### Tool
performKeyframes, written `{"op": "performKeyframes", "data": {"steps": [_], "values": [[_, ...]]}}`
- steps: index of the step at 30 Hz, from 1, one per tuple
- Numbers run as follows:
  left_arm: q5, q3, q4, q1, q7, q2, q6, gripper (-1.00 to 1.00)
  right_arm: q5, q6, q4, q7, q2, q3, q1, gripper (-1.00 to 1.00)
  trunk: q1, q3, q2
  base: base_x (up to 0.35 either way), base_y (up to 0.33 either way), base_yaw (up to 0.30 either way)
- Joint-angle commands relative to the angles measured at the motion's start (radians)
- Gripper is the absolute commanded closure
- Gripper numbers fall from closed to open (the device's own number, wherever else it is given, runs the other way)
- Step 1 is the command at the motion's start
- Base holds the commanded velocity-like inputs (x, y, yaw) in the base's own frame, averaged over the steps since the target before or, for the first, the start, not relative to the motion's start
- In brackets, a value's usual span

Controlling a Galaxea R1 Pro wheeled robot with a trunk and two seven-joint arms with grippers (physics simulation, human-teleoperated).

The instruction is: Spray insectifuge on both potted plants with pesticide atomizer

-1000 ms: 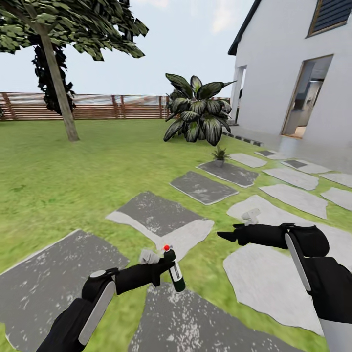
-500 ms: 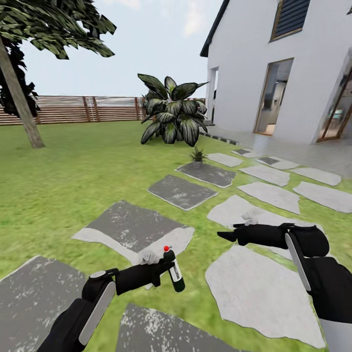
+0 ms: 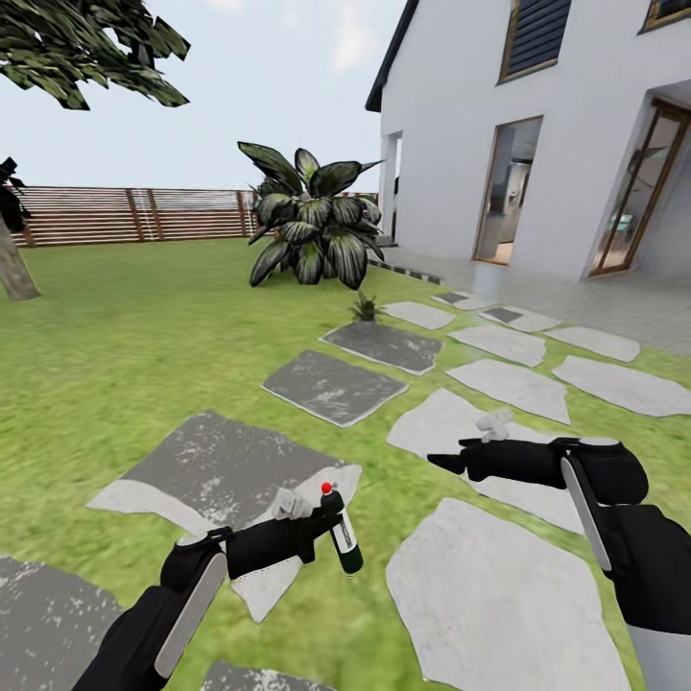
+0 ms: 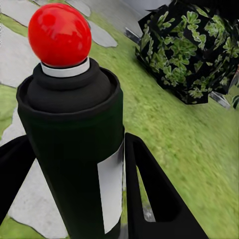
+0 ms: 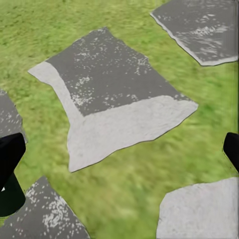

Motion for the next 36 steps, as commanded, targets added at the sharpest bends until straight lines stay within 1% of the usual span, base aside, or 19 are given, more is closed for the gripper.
{"op": "performKeyframes", "data": {"steps": [1, 36], "values": [[0.008, -0.001, 0.0, -0.001, 0.001, 0.001, 0.007, 1.0, 0.005, 0.005, -0.001, 0.007, 0.0, -0.001, -0.001, -1.0, 0.0, -0.001, 0.0, 0.333, -0.001, -0.006], [0.001, -0.002, 0.016, 0.0, 0.002, -0.002, 0.006, 1.0, 0.005, -0.008, -0.001, 0.008, 0.0, 0.0, 0.001, -1.0, 0.0, -0.001, 0.0, 0.333, 0.0, 0.0]]}}
